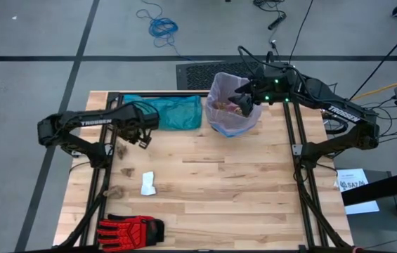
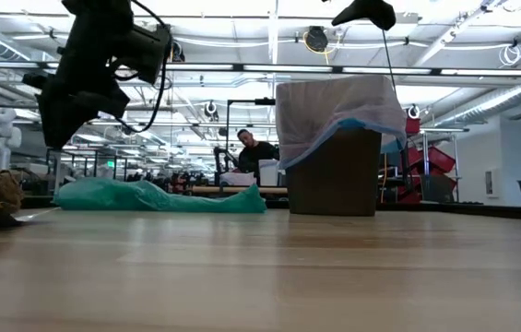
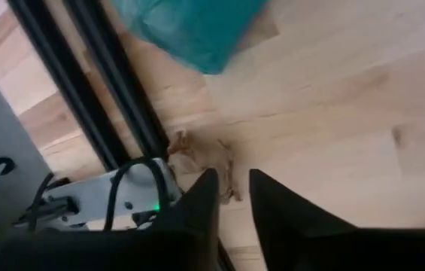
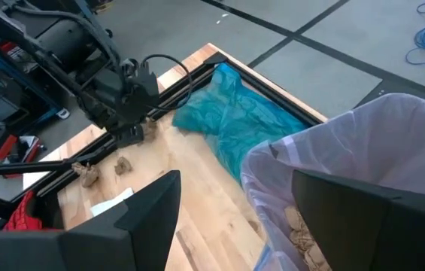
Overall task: Place trash/remove bag and relplace
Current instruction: Put the brown paper into the black trash bin
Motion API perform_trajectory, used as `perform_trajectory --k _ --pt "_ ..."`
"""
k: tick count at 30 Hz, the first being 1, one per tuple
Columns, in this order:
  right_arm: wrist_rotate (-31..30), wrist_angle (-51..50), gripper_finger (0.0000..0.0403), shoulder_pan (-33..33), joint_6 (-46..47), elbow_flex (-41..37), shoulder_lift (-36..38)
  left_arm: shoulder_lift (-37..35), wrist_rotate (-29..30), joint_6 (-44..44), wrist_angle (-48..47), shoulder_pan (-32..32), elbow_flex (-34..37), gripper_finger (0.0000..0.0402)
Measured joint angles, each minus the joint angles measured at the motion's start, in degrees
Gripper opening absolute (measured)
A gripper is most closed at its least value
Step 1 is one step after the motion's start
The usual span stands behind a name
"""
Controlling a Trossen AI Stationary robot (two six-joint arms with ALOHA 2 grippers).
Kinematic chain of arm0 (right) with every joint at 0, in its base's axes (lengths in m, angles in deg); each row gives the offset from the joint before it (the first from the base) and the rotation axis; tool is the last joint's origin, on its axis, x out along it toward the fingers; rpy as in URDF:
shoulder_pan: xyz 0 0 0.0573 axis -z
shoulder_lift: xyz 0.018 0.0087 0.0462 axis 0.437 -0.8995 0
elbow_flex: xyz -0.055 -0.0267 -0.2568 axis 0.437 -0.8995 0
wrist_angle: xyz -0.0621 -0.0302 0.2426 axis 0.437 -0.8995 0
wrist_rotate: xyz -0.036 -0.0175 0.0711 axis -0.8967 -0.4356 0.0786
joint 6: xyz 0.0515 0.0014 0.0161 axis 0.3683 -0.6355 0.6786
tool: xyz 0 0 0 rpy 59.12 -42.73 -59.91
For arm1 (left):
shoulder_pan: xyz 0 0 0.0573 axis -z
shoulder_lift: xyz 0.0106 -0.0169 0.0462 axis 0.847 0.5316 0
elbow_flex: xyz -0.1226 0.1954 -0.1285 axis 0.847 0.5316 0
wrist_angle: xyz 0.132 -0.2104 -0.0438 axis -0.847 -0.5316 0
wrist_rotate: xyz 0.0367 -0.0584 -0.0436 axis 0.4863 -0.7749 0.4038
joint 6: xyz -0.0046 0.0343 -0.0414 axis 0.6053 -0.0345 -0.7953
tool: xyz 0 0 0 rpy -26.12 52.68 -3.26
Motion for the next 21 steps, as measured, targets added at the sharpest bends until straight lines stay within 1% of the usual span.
perform_trajectory --k 4,6,10,13,15,21 --pt "0.29 0.00 0.0249 0.00 -0.10 0.00 0.00 -0.02 0.02 1.81 -1.58 -1.30 0.38 0.0133" --pt "1.02 0.00 0.0249 0.00 -0.16 0.00 0.00 -0.02 -1.06 1.88 -2.90 -1.92 1.26 0.0157" --pt "1.36 0.00 0.0249 0.00 -0.17 0.00 0.00 -0.02 -3.34 1.88 -5.27 -2.66 3.89 0.0190" --pt "1.36 0.00 0.0249 0.00 -0.71 0.00 0.00 -0.02 -5.21 2.01 -4.69 -3.29 7.01 0.0202" --pt "1.36 0.00 0.0249 0.00 -1.12 0.00 0.00 -0.01 -6.17 4.01 -3.75 -3.73 8.72 0.0204" --pt "1.31 0.12 0.0249 0.02 -1.50 0.00 0.00 0.50 -5.76 7.68 -2.89 -5.01 8.94 0.0205"
